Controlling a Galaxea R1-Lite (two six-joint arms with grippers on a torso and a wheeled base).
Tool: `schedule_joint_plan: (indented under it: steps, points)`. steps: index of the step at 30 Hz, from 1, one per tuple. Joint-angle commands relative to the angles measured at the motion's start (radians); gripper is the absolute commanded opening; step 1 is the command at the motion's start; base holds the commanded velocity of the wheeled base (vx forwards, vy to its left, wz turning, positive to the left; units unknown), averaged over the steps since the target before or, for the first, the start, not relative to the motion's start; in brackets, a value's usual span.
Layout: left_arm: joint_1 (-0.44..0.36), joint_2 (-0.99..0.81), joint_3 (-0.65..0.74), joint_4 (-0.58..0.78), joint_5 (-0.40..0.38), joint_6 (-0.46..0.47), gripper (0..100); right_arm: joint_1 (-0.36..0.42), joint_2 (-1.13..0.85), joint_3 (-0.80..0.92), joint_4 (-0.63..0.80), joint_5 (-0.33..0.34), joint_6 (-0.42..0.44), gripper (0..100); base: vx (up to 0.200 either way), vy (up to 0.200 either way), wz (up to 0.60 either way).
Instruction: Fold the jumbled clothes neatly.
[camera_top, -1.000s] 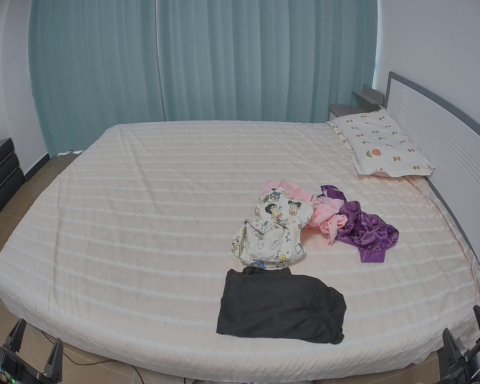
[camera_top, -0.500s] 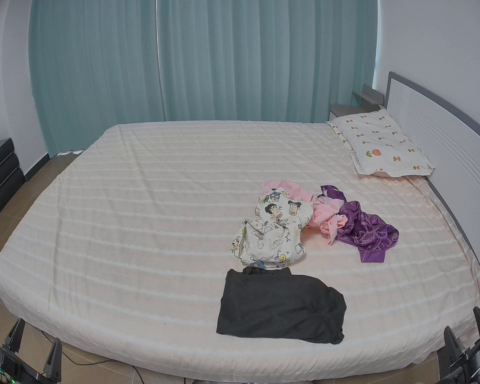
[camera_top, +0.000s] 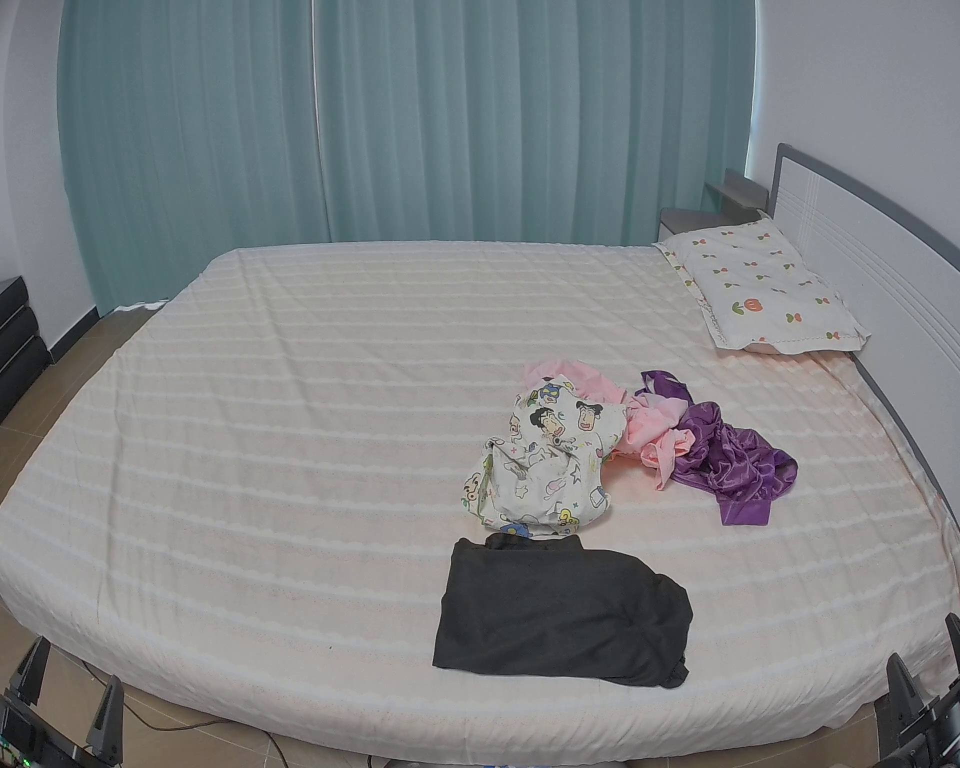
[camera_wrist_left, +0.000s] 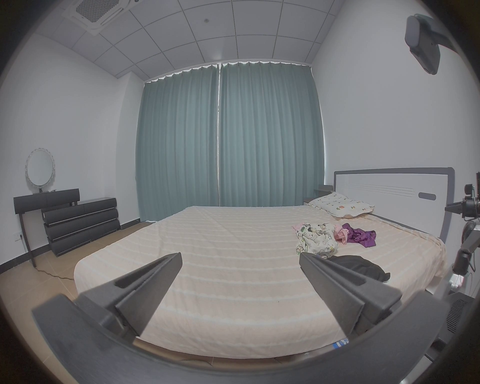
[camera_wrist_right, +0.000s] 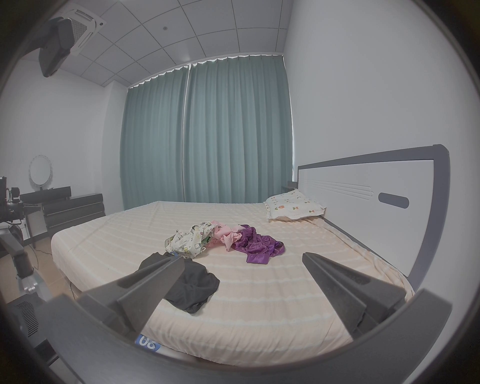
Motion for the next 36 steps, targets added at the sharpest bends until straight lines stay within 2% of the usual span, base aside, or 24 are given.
schedule_joint_plan:
  steps: [1, 36]
  points:
    - [0.000, -0.005, 0.016, 0.000, 0.000, 0.000, 100, 0.000, -0.010, 0.012, 0.000, 0.001, 0.002, 100, 0.000, 0.000, 0.00]
    - [0.000, -0.005, 0.017, 0.000, 0.000, 0.000, 100, 0.000, -0.011, 0.012, 0.000, -0.005, 0.018, 100, 0.000, 0.000, 0.00]
